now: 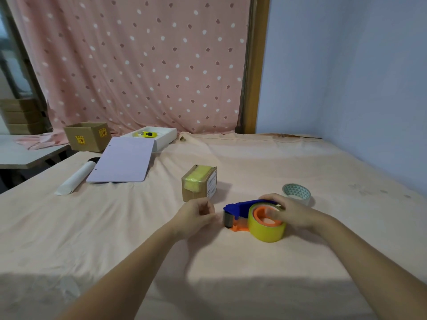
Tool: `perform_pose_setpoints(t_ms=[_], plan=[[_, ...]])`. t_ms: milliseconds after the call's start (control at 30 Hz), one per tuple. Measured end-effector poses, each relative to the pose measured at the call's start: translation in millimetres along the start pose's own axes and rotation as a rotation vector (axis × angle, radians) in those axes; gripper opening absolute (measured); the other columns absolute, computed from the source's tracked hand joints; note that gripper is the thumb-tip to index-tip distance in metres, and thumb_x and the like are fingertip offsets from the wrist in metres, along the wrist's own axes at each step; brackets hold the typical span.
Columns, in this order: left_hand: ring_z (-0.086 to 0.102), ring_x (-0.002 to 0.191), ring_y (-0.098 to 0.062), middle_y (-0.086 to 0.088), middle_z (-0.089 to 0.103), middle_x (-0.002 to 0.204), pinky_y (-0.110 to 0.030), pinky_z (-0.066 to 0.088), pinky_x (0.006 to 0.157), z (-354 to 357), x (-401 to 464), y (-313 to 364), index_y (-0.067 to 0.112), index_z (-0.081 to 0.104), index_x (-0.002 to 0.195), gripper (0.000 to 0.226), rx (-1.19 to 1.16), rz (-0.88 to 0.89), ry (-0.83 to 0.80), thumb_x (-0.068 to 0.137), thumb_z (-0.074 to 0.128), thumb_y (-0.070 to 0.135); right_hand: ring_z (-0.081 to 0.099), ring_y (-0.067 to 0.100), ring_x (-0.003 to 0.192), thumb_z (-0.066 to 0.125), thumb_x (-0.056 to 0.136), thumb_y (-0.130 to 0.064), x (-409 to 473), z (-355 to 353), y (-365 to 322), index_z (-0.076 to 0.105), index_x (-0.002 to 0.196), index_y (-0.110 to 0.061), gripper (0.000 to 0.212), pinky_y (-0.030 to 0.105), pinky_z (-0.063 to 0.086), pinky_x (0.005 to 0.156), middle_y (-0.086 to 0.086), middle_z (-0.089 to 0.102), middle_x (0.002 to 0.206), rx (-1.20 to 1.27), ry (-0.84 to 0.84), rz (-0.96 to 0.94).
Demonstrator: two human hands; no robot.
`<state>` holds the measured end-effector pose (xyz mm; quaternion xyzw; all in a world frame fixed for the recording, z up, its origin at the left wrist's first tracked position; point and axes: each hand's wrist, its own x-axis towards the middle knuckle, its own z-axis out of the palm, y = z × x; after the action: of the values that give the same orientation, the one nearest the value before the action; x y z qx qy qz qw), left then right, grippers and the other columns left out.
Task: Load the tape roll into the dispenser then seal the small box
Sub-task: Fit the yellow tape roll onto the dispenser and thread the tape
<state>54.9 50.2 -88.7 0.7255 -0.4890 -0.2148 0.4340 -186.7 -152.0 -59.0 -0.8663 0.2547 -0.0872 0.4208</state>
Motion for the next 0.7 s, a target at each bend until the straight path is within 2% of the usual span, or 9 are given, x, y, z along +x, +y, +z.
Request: perform_pose_setpoints(t_ms=[67,100,167,233,333,467,533,600,700], plan=[[0.056,0.064,-0.010,-0.011,0.070,0.076,-0.025,0.047,0.063,-4,0,2,0.016,0.067,0.093,0.024,0.044,-0.045,-0.008,0.087,0.080,0.035,0.067,0.003,0.113,0.082,0.084,-0.041,2,0,6,0.058,0.132,-0.030,0.055,0.018,0.051,0.091,-0.013,0.070,0.123,0.042,0.062,0.018],[0.057,0.061,-0.009,-0.006,0.069,0.072,-0.023,0.047,0.062,-6,-1,4,0.019,0.069,0.096,0.024,0.047,-0.071,-0.027,0.087,0.080,0.037,0.068,0.004,0.109,0.084,0.084,-0.030,4,1,8,0.060,0.130,-0.026,0.051,0.019,0.051,0.090,-0.012,0.072,0.119,0.015,0.083,0.023],[0.059,0.057,-0.007,0.004,0.069,0.066,-0.019,0.048,0.061,-9,-2,9,0.020,0.072,0.101,0.021,0.013,-0.116,-0.080,0.088,0.079,0.035,0.070,0.011,0.096,0.084,0.082,-0.014,7,5,11,0.067,0.114,-0.021,0.036,0.022,0.052,0.080,-0.008,0.075,0.104,-0.054,0.135,0.034],[0.065,0.063,-0.011,-0.001,0.075,0.071,-0.020,0.053,0.065,-10,-4,11,0.016,0.076,0.102,0.016,-0.088,-0.148,-0.125,0.091,0.078,0.027,0.068,0.015,0.083,0.078,0.082,-0.008,9,8,12,0.069,0.099,-0.021,0.023,0.029,0.052,0.075,-0.004,0.074,0.091,-0.089,0.197,0.031],[0.070,0.074,-0.015,-0.008,0.080,0.087,-0.021,0.055,0.068,-12,-7,11,0.006,0.081,0.097,0.010,-0.208,-0.146,-0.157,0.091,0.077,0.014,0.068,0.013,0.071,0.067,0.083,-0.003,6,8,8,0.065,0.095,-0.028,0.028,0.036,0.053,0.070,-0.001,0.072,0.092,0.007,0.203,-0.014],[0.074,0.085,-0.017,-0.020,0.079,0.102,-0.025,0.059,0.078,-12,-11,13,0.003,0.081,0.104,0.017,-0.345,-0.164,-0.118,0.087,0.080,0.007,0.067,0.024,0.078,0.066,0.084,0.003,0,2,-3,0.059,0.098,-0.027,0.034,0.039,0.052,0.070,0.005,0.065,0.113,0.089,0.171,-0.082],[0.075,0.086,-0.016,-0.019,0.080,0.100,-0.024,0.059,0.077,-11,-11,14,0.002,0.079,0.108,0.021,-0.366,-0.161,-0.094,0.086,0.079,0.003,0.065,0.036,0.089,0.066,0.078,0.005,-4,0,-8,0.057,0.093,-0.029,0.038,0.039,0.050,0.070,0.002,0.064,0.116,0.072,0.173,-0.125],[0.074,0.086,-0.014,-0.012,0.081,0.096,-0.022,0.058,0.076,-12,-12,15,0.003,0.078,0.110,0.026,-0.373,-0.154,-0.083,0.085,0.078,-0.003,0.062,0.037,0.098,0.065,0.075,0.008,-10,-1,-14,0.052,0.086,-0.029,0.041,0.038,0.051,0.070,0.001,0.067,0.114,0.047,0.166,-0.171],[0.075,0.089,-0.014,-0.004,0.081,0.098,-0.022,0.059,0.081,-12,-15,14,0.006,0.076,0.115,0.031,-0.316,-0.141,-0.103,0.086,0.076,-0.005,0.063,0.034,0.088,0.073,0.072,-0.002,-17,1,-24,0.043,0.079,-0.035,0.045,0.045,0.054,0.071,0.005,0.069,0.106,-0.016,0.134,-0.207]])
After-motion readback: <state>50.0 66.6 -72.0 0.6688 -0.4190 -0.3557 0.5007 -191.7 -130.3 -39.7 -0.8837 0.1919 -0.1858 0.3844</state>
